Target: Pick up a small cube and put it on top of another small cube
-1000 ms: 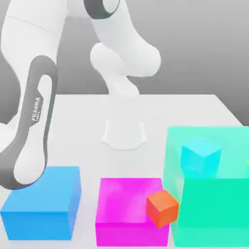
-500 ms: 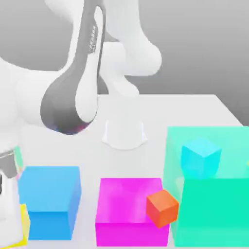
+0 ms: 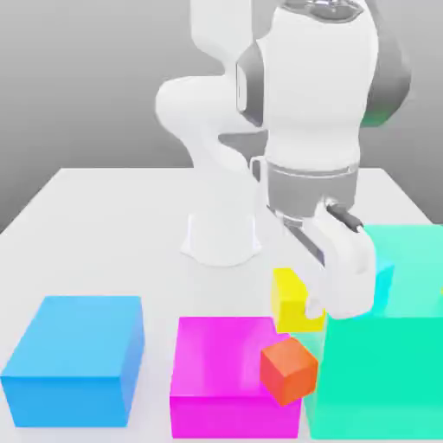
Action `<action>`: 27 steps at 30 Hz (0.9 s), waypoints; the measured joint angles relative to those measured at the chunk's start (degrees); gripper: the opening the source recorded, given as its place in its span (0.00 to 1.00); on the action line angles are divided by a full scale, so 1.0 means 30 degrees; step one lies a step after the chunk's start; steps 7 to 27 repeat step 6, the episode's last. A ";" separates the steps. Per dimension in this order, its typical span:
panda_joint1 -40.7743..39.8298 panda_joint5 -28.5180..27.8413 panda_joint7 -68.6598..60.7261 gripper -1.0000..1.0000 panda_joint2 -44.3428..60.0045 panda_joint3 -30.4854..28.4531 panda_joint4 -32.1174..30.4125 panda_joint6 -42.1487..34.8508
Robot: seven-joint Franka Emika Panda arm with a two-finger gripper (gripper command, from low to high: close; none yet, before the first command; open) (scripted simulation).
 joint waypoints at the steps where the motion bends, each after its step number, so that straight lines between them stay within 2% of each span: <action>1: -0.0028 -0.0082 0.0144 0.00 0.0461 0.0004 -0.0189 0.0615; 2: -0.0043 -0.0122 0.0218 0.00 0.0965 0.0025 -0.0366 0.1281; 3: 0.0007 -0.0130 0.0250 1.00 0.1388 0.0047 -0.0508 0.1839; 27: 0.0015 -0.0130 0.0250 1.00 0.1388 0.0047 -0.0508 0.1839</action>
